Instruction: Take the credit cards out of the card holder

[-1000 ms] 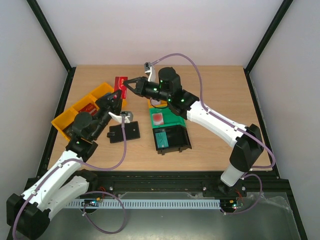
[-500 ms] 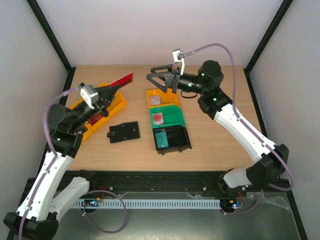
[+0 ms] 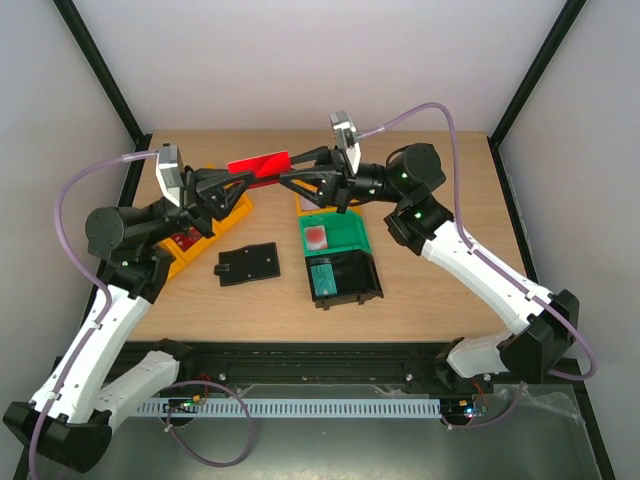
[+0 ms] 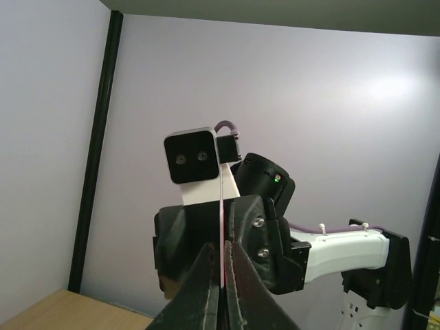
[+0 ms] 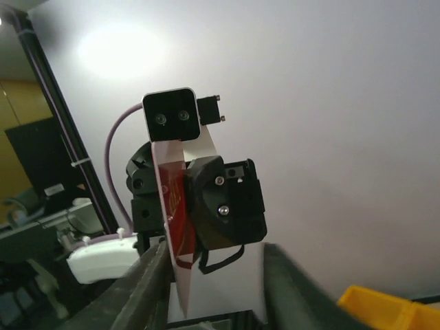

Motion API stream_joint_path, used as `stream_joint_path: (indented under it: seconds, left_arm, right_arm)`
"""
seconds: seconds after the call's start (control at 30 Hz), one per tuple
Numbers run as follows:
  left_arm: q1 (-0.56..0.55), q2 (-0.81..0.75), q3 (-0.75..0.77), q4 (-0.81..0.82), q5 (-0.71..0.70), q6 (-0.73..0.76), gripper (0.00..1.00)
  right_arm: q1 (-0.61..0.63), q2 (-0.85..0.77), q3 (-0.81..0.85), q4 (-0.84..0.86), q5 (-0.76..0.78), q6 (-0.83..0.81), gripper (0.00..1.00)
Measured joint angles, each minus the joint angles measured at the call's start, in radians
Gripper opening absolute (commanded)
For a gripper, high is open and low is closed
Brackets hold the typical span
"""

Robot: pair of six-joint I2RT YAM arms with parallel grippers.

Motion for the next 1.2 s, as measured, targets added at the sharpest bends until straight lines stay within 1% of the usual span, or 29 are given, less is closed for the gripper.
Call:
stream_joint_path:
  seconds: [0.07, 0.1, 0.2, 0.23, 0.27, 0.3, 0.33, 0.37, 0.4, 0.43, 0.47, 0.5, 0.6, 0.63, 0.67, 0.7, 0.77, 0.83, 0.87, 0.93, 1.03, 1.13, 1.2]
  left_arm:
    - [0.0, 0.0, 0.0, 0.004, 0.007, -0.011, 0.02]
    - [0.0, 0.0, 0.0, 0.003, 0.008, -0.014, 0.02]
    - [0.001, 0.001, 0.0, 0.002, 0.007, -0.019, 0.02]
    - [0.002, 0.001, 0.0, 0.0, 0.003, -0.021, 0.07]
    - [0.002, 0.001, 0.0, -0.003, 0.001, -0.021, 0.28]
    - [0.002, 0.0, 0.0, -0.013, -0.004, -0.014, 0.52]
    - [0.002, -0.003, 0.002, -0.035, -0.011, -0.002, 0.68]
    - [0.003, -0.006, 0.008, -0.071, -0.017, 0.019, 0.75]
    - [0.007, -0.008, 0.015, -0.113, -0.022, 0.048, 0.78]
    - [0.013, -0.009, 0.029, -0.181, -0.026, 0.101, 0.8]
    - [0.018, -0.01, 0.043, -0.245, -0.033, 0.161, 0.82]
    - [0.025, -0.009, 0.073, -0.351, -0.054, 0.252, 0.84]
    - [0.048, 0.003, 0.169, -0.64, -0.123, 0.537, 0.87]
    - [0.059, 0.009, 0.2, -0.739, -0.131, 0.644, 0.87]
    - [0.066, 0.014, 0.227, -0.827, -0.132, 0.745, 0.86]
    - [0.073, 0.022, 0.257, -0.943, -0.125, 0.871, 0.84]
    - [0.08, 0.043, 0.3, -1.121, -0.108, 1.07, 0.75]
    - [0.08, 0.07, 0.327, -1.266, -0.089, 1.209, 0.69]
    - [0.079, 0.087, 0.336, -1.328, -0.08, 1.265, 0.68]
    - [0.079, 0.118, 0.352, -1.413, -0.062, 1.329, 0.61]
    - [0.076, 0.179, 0.369, -1.513, -0.037, 1.401, 0.56]
    - [0.069, 0.217, 0.377, -1.571, -0.023, 1.442, 0.49]
    - [0.063, 0.222, 0.377, -1.588, -0.015, 1.451, 0.4]
  right_arm:
    - [0.0, 0.006, 0.003, 0.021, -0.004, 0.018, 0.09]
    - [0.0, 0.011, 0.006, 0.031, -0.009, 0.026, 0.03]
    - [0.0, 0.019, 0.011, 0.047, -0.021, 0.042, 0.02]
    - [0.0, 0.019, 0.012, 0.049, -0.027, 0.042, 0.01]
    - [0.0, 0.018, 0.014, 0.045, -0.033, 0.034, 0.02]
    - [0.0, 0.018, 0.018, 0.034, -0.035, 0.019, 0.01]
    - [0.0, 0.018, 0.027, 0.005, -0.037, -0.01, 0.02]
    - [-0.001, 0.018, 0.047, -0.064, -0.036, -0.062, 0.02]
    - [-0.003, 0.018, 0.066, -0.128, -0.031, -0.115, 0.02]
    - [-0.005, 0.018, 0.1, -0.234, -0.014, -0.19, 0.02]
    - [-0.006, 0.018, 0.132, -0.333, 0.008, -0.262, 0.02]
    - [-0.006, 0.018, 0.175, -0.46, 0.048, -0.338, 0.02]
    - [-0.005, 0.026, 0.304, -0.819, 0.208, -0.565, 0.02]
    - [-0.001, 0.031, 0.336, -0.923, 0.265, -0.632, 0.02]
    - [0.004, 0.036, 0.354, -0.991, 0.304, -0.675, 0.02]
    - [0.012, 0.047, 0.377, -1.085, 0.359, -0.73, 0.02]
    - [0.041, 0.072, 0.397, -1.203, 0.43, -0.807, 0.02]
    - [0.088, 0.099, 0.403, -1.295, 0.477, -0.87, 0.02]
    - [0.113, 0.11, 0.403, -1.329, 0.491, -0.895, 0.02]
    - [0.148, 0.12, 0.403, -1.37, 0.509, -0.927, 0.02]
    - [0.179, 0.121, 0.409, -1.392, 0.513, -0.957, 0.02]
    - [0.181, 0.121, 0.42, -1.392, 0.516, -0.967, 0.02]
    - [0.184, 0.121, 0.422, -1.389, 0.511, -0.969, 0.02]
